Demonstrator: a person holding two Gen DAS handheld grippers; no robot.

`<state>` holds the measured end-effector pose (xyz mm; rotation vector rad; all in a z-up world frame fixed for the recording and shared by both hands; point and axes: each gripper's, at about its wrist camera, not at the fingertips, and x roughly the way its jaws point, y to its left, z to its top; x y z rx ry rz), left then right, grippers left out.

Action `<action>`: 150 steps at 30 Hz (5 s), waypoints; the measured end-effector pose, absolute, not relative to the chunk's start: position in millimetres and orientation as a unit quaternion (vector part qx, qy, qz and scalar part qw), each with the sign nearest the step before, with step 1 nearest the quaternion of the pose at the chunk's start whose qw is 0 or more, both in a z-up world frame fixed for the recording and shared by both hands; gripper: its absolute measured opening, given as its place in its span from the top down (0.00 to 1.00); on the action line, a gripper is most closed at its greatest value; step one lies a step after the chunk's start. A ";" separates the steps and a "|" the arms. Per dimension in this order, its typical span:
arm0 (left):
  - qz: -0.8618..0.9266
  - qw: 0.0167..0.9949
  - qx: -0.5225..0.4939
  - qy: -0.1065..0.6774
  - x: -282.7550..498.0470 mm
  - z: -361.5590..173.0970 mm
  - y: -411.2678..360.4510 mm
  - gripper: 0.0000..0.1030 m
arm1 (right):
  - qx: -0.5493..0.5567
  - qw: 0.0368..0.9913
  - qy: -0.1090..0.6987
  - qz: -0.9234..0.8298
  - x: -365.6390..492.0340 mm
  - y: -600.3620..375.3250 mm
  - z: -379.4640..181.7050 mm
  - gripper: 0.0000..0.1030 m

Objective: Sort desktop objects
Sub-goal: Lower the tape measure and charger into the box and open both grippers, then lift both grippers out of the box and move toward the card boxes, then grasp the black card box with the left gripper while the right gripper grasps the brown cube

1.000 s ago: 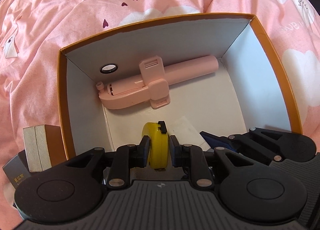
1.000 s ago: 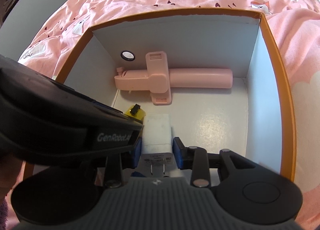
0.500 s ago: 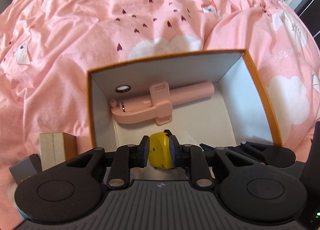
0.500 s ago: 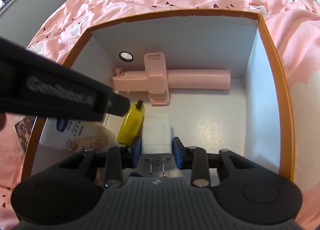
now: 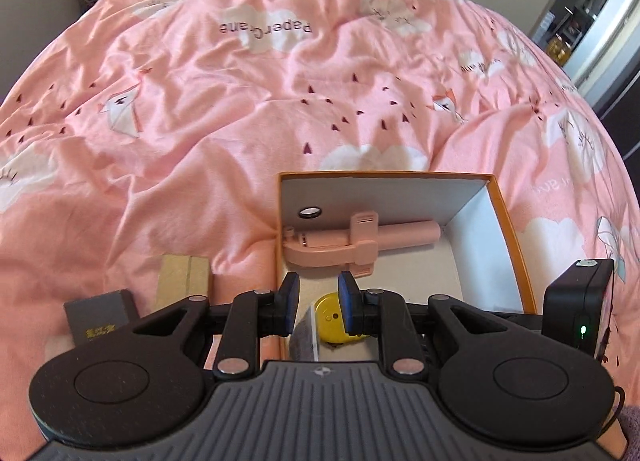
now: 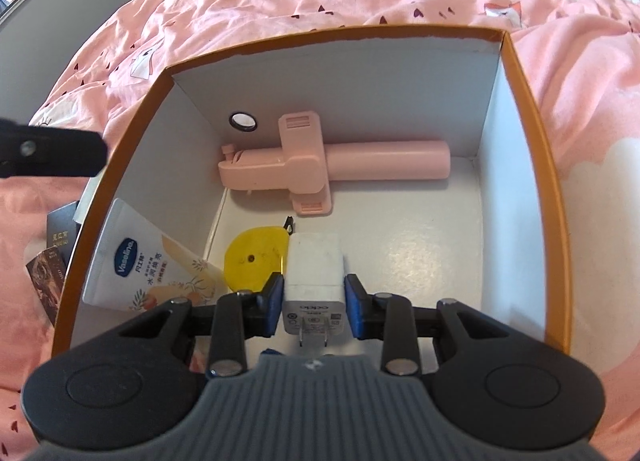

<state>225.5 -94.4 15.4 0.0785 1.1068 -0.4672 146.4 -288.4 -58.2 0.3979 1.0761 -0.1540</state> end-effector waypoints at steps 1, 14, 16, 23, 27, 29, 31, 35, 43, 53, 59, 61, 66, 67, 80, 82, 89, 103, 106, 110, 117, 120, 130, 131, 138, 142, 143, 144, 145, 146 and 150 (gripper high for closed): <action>-0.216 0.825 0.033 0.521 224.8 14.8 -90.0 0.78 | 0.196 0.835 0.510 -0.069 148.1 -287.3 -60.6 0.66; -0.214 0.809 -0.024 0.547 212.7 -1.8 -53.9 0.78 | 0.202 0.833 0.512 -0.054 156.4 -281.9 -75.0 0.64; -0.212 0.809 -0.030 0.547 210.6 -4.1 -50.9 0.78 | 0.203 0.835 0.509 -0.046 155.7 -283.5 -72.7 0.64; -0.199 0.816 -0.045 0.541 205.6 -5.3 -35.1 0.78 | 0.173 0.837 0.519 -0.027 148.0 -283.3 -58.6 0.57; -0.197 0.817 -0.058 0.539 203.2 -6.0 -27.6 0.78 | 0.161 0.837 0.523 -0.016 149.1 -279.0 -62.9 0.61; -0.195 0.816 -0.059 0.540 202.2 -7.8 -24.7 0.78 | 0.149 0.841 0.519 -0.015 151.1 -275.4 -66.0 0.67; -0.190 0.817 -0.059 0.542 200.6 -10.2 -20.9 0.78 | 0.146 0.846 0.513 -0.015 152.4 -274.2 -66.8 0.68; -0.183 0.815 -0.067 0.545 199.0 -16.1 -14.7 0.78 | 0.156 0.851 0.502 -0.022 156.5 -277.1 -68.8 0.68; -0.181 0.814 -0.076 0.547 198.2 -20.5 -9.7 0.78 | 0.196 0.849 0.490 -0.017 163.3 -280.5 -72.0 0.72; -0.166 0.820 -0.059 0.544 191.7 -18.4 -1.8 0.78 | 0.172 0.859 0.482 -0.030 159.5 -272.2 -60.6 0.71; -0.144 0.830 -0.060 0.536 187.1 -11.3 19.3 0.78 | 0.148 0.881 0.449 -0.033 148.1 -263.3 -30.3 0.69; -0.134 0.834 -0.065 0.532 186.1 -8.4 30.7 0.78 | 0.144 0.889 0.433 -0.028 144.5 -257.8 -18.0 0.63; -0.108 0.841 -0.085 0.523 186.2 -0.9 60.4 0.78 | 0.116 0.911 0.395 -0.012 142.2 -236.8 12.4 0.63; -0.102 0.843 -0.086 0.521 186.2 0.0 65.2 0.78 | 0.113 0.916 0.385 -0.006 142.1 -231.8 19.5 0.63; -0.065 0.848 -0.098 0.517 203.0 -12.9 107.0 0.65 | 0.098 0.902 0.415 0.068 185.8 -159.6 24.6 0.64; -0.063 0.847 -0.102 0.517 211.8 -20.7 110.0 0.60 | 0.111 0.893 0.432 0.062 196.5 -154.3 17.4 0.62; -0.048 0.847 -0.123 0.515 238.8 -46.4 120.8 0.50 | 0.128 0.873 0.470 0.017 231.5 -142.5 -2.7 0.52; -0.082 0.823 -0.124 0.549 272.9 -92.3 115.4 0.37 | 0.047 0.865 0.497 -0.040 282.2 -125.5 -25.7 0.45; -0.096 0.820 -0.119 0.552 275.7 -98.6 110.2 0.29 | 0.024 0.866 0.499 -0.035 286.1 -117.7 -25.6 0.48; -0.117 0.816 -0.117 0.555 278.6 -107.9 103.0 0.23 | -0.015 0.866 0.498 -0.035 286.1 -106.9 -24.3 0.50; -0.130 0.820 -0.096 0.549 278.0 -111.9 95.1 0.20 | 0.046 0.849 0.526 -0.026 290.3 -118.3 -30.9 0.50; -0.135 0.825 -0.091 0.541 271.2 -106.1 97.9 0.29 | 0.074 0.840 0.537 -0.009 290.9 -118.2 -33.8 0.50; -0.185 0.821 -0.158 0.517 253.7 -80.8 122.5 0.54 | 0.071 0.844 0.531 -0.014 284.3 -122.3 -29.9 0.51; -0.187 0.822 -0.153 0.516 252.7 -79.5 121.1 0.58 | 0.071 0.844 0.532 -0.013 283.9 -122.9 -29.8 0.51; -0.236 0.809 -0.119 0.525 245.4 -84.6 108.9 0.63 | 0.064 0.840 0.538 -0.006 283.1 -121.1 -34.1 0.51; -0.231 0.810 -0.115 0.526 243.5 -94.1 102.6 0.62 | 0.070 0.836 0.544 0.000 285.9 -119.0 -38.9 0.51; -0.230 0.810 -0.127 0.524 243.6 -94.9 104.7 0.62 | 0.071 0.836 0.544 0.001 285.6 -118.5 -39.6 0.51; -0.228 0.811 -0.134 0.521 244.1 -94.3 106.9 0.62 | 0.071 0.836 0.544 0.002 285.0 -117.9 -40.3 0.51; -0.227 0.813 -0.136 0.519 243.6 -93.1 108.1 0.62 | 0.072 0.836 0.544 0.002 284.0 -117.5 -40.6 0.51; -0.224 0.816 -0.137 0.515 242.7 -91.6 108.8 0.63 | 0.074 0.837 0.542 0.004 282.8 -117.3 -40.7 0.54; -0.215 0.818 -0.139 0.515 240.8 -90.6 109.1 0.63 | 0.081 0.837 0.541 0.009 278.8 -119.6 -38.8 0.61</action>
